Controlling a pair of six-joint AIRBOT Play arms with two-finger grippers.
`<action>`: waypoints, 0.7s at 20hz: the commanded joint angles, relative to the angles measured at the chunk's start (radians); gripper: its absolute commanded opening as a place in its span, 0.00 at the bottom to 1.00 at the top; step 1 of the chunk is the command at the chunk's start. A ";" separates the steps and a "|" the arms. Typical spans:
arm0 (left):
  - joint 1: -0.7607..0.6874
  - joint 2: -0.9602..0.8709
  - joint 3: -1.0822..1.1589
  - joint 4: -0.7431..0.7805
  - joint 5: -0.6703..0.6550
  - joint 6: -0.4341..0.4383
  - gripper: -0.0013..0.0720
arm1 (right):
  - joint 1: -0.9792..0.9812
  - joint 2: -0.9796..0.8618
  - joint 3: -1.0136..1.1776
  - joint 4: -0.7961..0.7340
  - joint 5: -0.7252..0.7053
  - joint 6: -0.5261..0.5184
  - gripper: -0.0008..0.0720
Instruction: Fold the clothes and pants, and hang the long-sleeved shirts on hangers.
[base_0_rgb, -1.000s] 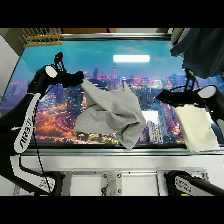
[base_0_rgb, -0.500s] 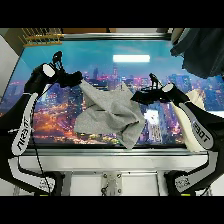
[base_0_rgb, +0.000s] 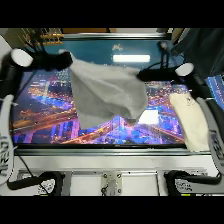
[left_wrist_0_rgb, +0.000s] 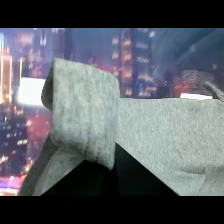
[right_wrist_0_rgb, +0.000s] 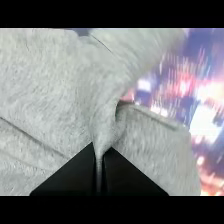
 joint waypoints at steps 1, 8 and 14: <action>-0.013 0.219 0.128 0.000 -0.060 0.012 0.03 | -0.006 0.300 0.056 -0.074 0.040 -0.029 0.04; -0.134 0.558 0.205 0.001 -0.075 0.012 0.03 | -0.006 0.691 0.055 -0.078 0.068 0.000 0.04; -0.179 0.576 0.205 0.090 -0.183 -0.018 0.03 | -0.005 0.753 0.055 -0.254 0.318 0.245 0.04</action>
